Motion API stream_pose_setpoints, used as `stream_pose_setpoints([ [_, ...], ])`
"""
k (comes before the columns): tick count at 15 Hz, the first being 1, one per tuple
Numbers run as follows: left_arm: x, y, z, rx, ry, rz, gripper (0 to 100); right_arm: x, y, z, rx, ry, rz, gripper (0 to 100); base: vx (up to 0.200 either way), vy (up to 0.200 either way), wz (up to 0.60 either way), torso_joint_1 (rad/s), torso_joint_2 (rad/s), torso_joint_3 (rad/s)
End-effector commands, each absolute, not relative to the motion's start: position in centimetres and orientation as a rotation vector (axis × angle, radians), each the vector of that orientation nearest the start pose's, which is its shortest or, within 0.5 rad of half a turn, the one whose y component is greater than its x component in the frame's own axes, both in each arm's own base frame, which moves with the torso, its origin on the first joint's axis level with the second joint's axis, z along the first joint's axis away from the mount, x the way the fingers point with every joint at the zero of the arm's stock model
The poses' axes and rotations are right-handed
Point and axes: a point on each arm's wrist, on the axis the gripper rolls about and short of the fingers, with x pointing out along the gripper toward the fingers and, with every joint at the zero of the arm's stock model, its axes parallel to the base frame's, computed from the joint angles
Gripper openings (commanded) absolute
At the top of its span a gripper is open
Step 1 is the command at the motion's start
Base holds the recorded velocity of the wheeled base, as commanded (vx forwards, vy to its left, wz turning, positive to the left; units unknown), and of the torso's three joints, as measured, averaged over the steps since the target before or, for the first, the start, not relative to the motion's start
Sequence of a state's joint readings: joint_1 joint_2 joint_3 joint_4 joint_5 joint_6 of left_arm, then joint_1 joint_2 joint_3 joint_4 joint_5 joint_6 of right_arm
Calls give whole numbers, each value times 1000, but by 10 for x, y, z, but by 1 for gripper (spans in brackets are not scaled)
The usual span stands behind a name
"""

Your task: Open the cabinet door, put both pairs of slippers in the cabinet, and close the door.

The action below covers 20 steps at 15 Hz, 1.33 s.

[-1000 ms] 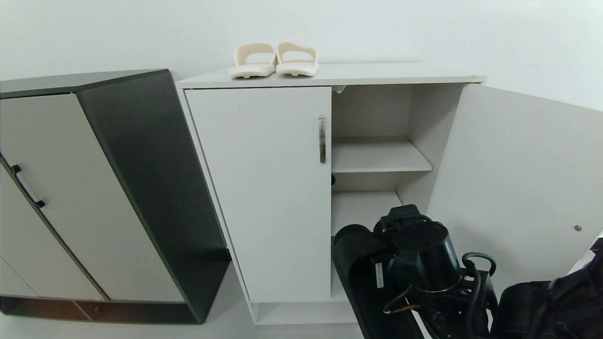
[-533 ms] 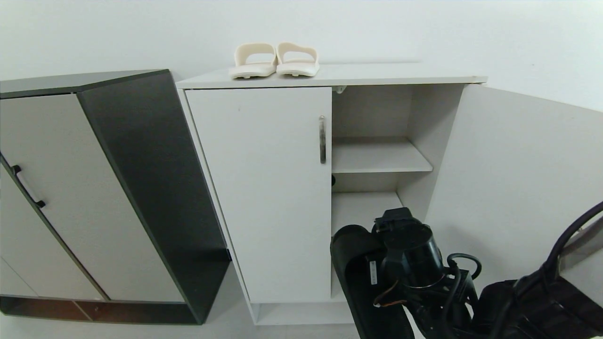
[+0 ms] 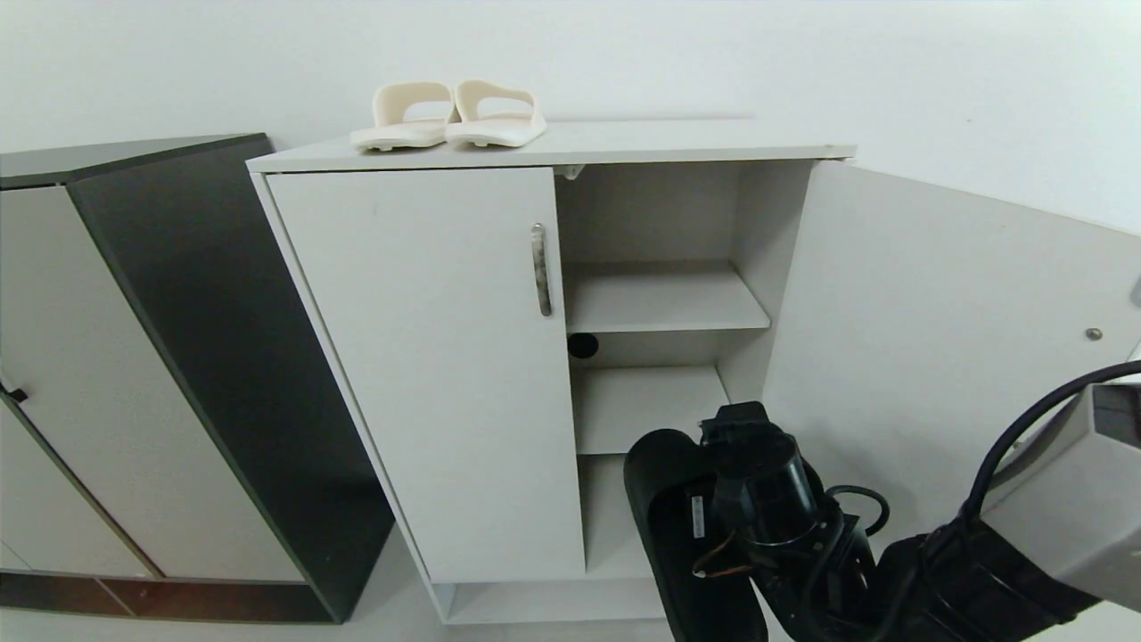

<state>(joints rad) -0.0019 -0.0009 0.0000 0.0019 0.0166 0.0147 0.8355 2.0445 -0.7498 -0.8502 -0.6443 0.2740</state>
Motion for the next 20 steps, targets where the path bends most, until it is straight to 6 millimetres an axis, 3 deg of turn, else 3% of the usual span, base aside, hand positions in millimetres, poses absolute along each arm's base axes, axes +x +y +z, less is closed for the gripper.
stream_pose_setpoints([
  [1, -23, 0, 75, 15, 3, 15, 0, 245, 248, 70, -37, 358, 136, 0, 0, 0, 0, 0, 0, 0],
  [12, -23, 0, 75, 12, 3, 17, 0, 274, 263, 44, -9, 328, 106, 0, 0, 0, 0, 2, 1, -93],
  [20, -23, 0, 75, 12, 3, 17, 0, 347, 275, 9, -5, 199, -1, 0, 0, 0, 0, 0, 0, -10],
])
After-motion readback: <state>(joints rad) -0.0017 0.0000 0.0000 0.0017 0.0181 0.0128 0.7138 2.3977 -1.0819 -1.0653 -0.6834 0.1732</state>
